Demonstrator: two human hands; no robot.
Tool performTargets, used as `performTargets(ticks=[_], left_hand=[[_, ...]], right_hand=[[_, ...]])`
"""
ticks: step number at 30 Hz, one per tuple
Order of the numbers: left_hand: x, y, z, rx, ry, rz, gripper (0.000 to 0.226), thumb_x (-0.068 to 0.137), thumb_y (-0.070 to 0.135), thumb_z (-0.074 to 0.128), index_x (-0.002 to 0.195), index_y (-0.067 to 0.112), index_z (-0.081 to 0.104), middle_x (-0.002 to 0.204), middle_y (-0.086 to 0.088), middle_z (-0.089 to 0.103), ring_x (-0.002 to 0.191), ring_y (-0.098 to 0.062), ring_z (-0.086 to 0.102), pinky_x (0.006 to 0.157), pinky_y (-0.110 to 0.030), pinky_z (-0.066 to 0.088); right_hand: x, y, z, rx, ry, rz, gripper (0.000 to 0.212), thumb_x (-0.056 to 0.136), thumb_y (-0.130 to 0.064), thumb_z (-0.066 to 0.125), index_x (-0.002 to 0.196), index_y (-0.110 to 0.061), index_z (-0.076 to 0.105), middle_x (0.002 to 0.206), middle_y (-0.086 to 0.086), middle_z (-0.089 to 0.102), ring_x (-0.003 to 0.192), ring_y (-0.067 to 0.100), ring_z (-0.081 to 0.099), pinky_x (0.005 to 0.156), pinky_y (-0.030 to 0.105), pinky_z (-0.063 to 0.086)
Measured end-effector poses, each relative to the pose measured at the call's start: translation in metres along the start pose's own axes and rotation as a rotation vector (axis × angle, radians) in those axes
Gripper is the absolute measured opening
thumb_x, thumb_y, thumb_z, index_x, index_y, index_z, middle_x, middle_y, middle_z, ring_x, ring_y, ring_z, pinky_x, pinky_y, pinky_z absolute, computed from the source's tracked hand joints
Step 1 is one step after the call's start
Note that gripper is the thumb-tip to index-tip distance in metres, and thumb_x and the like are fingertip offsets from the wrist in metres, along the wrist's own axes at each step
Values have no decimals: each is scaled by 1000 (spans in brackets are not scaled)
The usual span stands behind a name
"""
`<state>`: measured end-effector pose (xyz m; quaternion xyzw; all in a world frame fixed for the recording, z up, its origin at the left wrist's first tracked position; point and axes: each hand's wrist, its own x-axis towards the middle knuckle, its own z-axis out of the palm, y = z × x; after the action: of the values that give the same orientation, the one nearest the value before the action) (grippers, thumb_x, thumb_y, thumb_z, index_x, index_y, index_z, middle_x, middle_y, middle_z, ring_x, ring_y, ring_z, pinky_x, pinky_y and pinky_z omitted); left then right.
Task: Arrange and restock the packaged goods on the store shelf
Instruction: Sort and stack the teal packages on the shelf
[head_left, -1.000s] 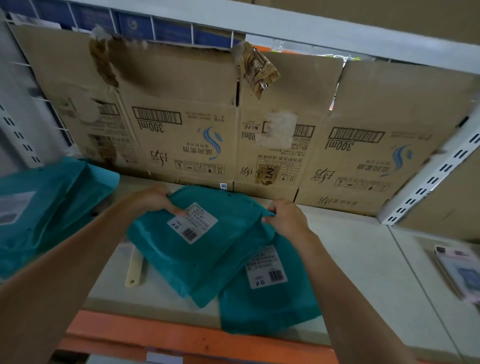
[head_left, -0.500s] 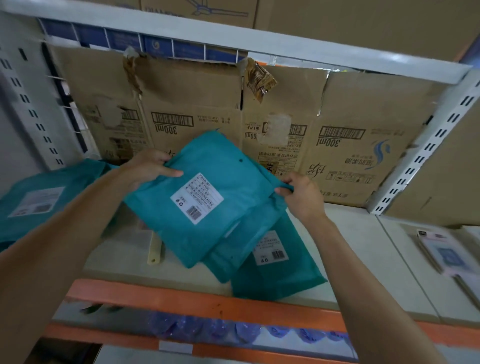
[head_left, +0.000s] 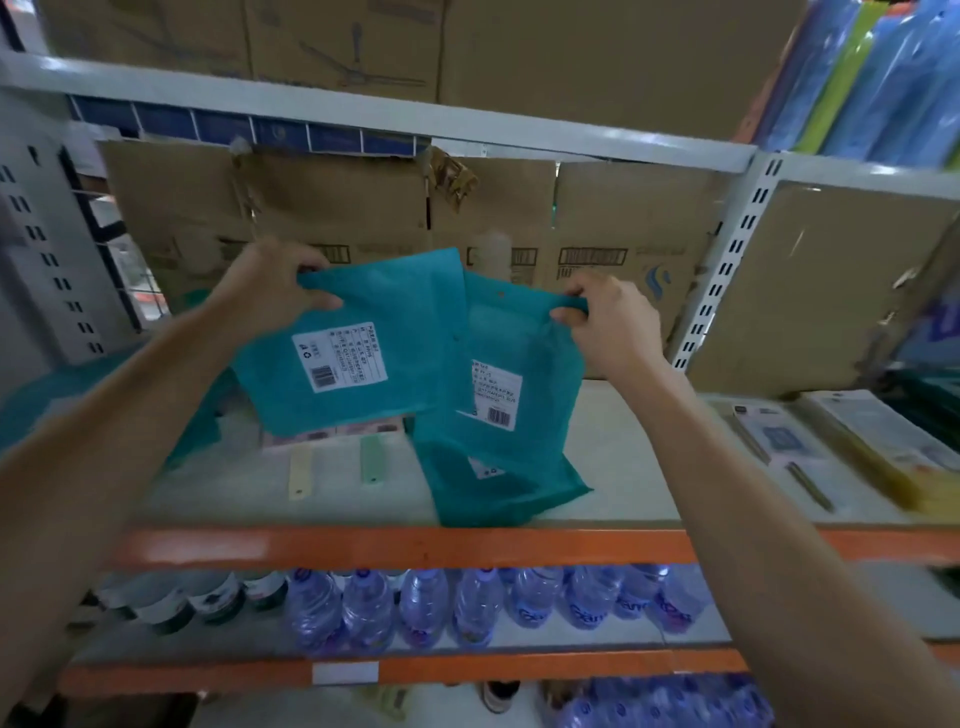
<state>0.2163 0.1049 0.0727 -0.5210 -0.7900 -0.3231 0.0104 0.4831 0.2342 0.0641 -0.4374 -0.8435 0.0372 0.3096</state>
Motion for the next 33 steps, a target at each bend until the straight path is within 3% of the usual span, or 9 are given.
performTargets(ticks=[5, 11, 15, 25, 33], left_hand=[[-7, 37, 10, -9, -9, 66, 31, 76, 18, 74, 103, 4, 67, 103, -14, 65, 82, -19, 53, 71, -29, 38], [-7, 94, 36, 0, -27, 158, 26, 76, 16, 74, 98, 4, 68, 96, -10, 66, 79, -17, 53, 69, -28, 36], [-2, 143, 68, -12, -13, 164, 26, 76, 17, 74, 99, 7, 68, 97, -5, 64, 84, -15, 53, 72, -29, 36], [2, 280, 166, -68, 14, 154, 16, 74, 13, 75, 89, 12, 68, 83, -4, 63, 75, -20, 57, 66, -31, 39], [27, 350, 210, -97, -26, 189, 15, 73, 12, 76, 84, 16, 66, 84, -5, 64, 81, -22, 57, 71, -33, 42]], right_hand=[[-13, 25, -37, -72, 69, 24, 19, 91, -25, 56, 106, -15, 58, 102, 10, 62, 98, 30, 54, 69, 31, 32], [-17, 85, -77, -96, 134, 67, 19, 91, -23, 56, 108, -14, 58, 105, 8, 63, 99, 31, 55, 71, 32, 36], [-18, 137, -106, -113, 146, 89, 17, 91, -21, 56, 106, -12, 58, 104, 12, 63, 96, 33, 55, 69, 31, 32], [-10, 285, -178, -154, 160, 77, 19, 90, -20, 57, 105, -8, 58, 106, 18, 64, 98, 39, 56, 68, 34, 31], [-5, 365, -208, -168, 206, 135, 16, 90, -18, 58, 102, -8, 59, 101, 16, 65, 93, 37, 58, 68, 36, 39]])
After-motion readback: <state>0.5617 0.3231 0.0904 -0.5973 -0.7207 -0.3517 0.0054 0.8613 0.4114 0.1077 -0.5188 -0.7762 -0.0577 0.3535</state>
